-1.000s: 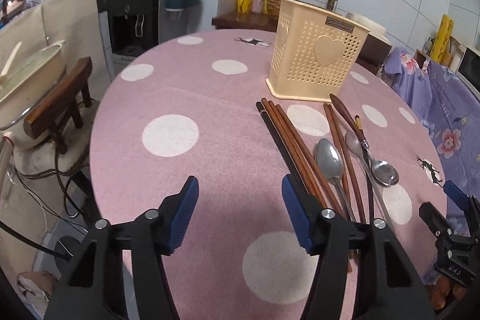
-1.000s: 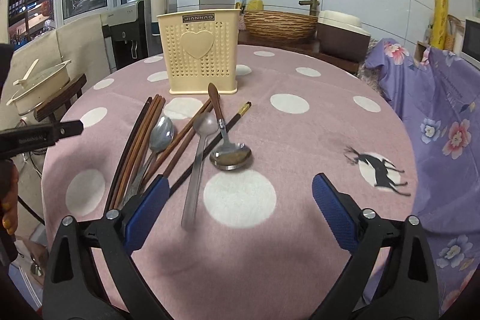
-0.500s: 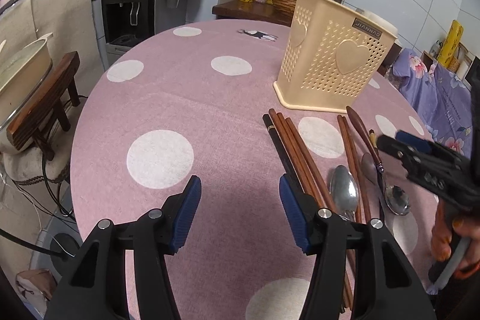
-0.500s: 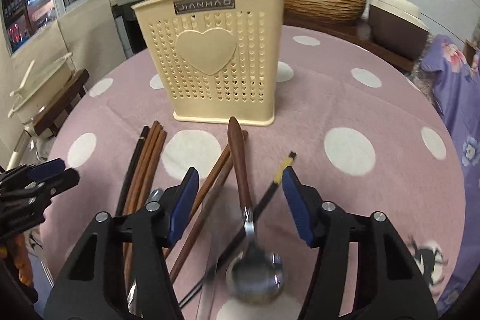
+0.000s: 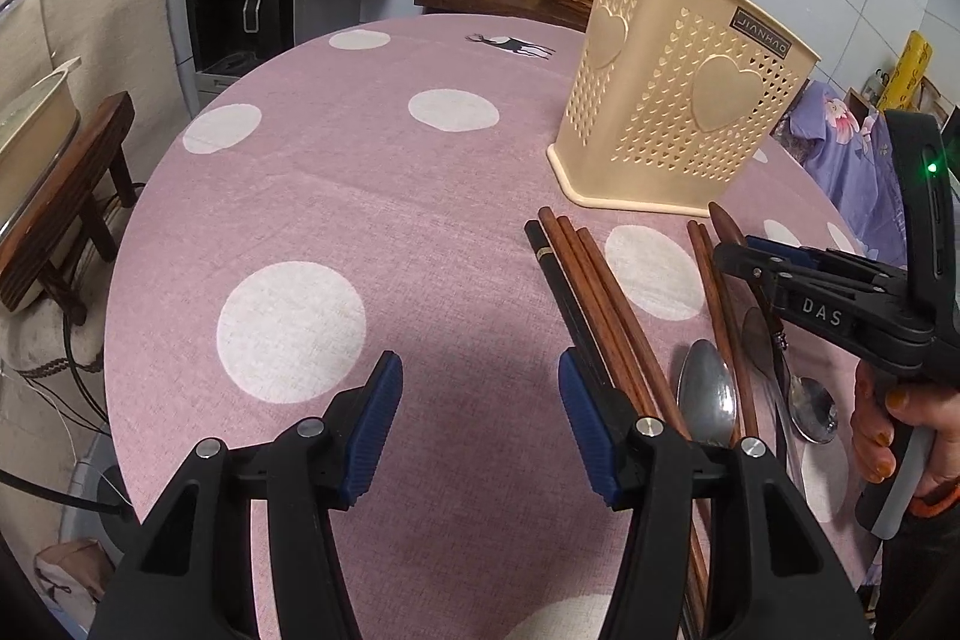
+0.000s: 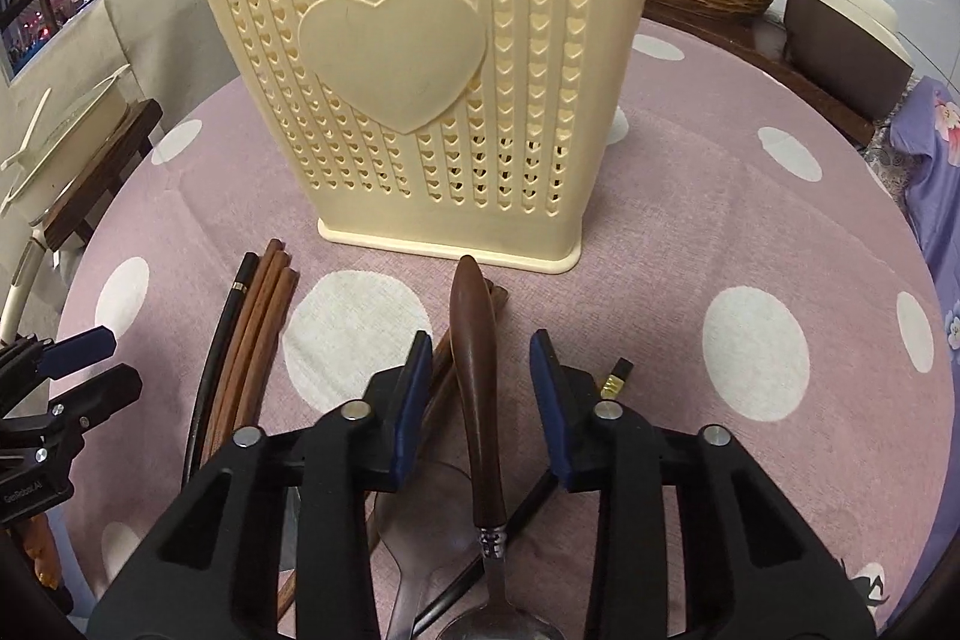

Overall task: Organize utensils
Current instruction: 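Close the left gripper on a black chopstick while the right gripper holds the spoon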

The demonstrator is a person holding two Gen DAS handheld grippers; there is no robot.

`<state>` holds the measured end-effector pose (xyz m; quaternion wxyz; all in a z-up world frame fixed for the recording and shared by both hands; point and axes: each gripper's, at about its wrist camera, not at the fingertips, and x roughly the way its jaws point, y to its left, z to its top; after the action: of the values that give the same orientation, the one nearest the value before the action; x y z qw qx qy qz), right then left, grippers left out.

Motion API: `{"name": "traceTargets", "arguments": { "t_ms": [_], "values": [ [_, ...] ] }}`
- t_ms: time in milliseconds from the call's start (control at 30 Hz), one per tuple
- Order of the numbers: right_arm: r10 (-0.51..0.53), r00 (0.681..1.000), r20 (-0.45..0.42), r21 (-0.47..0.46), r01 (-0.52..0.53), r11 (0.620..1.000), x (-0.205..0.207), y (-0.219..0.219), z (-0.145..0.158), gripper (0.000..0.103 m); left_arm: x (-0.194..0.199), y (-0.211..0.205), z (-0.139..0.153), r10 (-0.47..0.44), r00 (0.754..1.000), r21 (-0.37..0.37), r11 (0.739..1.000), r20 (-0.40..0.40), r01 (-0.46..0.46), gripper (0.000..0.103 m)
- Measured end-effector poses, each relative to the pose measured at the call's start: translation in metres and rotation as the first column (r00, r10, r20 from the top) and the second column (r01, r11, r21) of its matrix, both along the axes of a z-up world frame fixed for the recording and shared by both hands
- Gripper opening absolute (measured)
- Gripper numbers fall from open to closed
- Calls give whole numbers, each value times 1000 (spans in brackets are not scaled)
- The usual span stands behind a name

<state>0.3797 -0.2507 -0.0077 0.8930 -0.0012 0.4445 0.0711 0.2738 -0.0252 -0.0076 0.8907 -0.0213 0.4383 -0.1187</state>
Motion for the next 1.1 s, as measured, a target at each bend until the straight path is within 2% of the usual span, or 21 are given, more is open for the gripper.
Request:
{"name": "traceTargets", "arguments": {
  "t_ms": [33,67,433,767,867,1100],
  "values": [
    [2,1000,-3,8,-2,1000,0,0,-1,17,1,-1,0,-1,1000,1,1000,0,1,54],
    [0,1000,-3,15,0,1000,0,-1,0,16,2,-2,0,-3,1000,3,1000,-1,3,54],
    [-69,995,70,61,65,996,-24,-17,22,16,15,-29,-5,-26,999,26,999,-29,27,51],
    [-89,987,135,72,80,994,-49,-18,40,16,22,-46,-13,-7,1000,151,988,-26,11,40],
    [-93,986,137,85,82,993,-52,-19,41,16,21,-43,-12,0,999,142,990,-44,6,40],
    [-109,984,138,87,97,991,-51,-19,42,16,47,-51,-10,-1,996,138,990,-92,14,39]
  ]
}}
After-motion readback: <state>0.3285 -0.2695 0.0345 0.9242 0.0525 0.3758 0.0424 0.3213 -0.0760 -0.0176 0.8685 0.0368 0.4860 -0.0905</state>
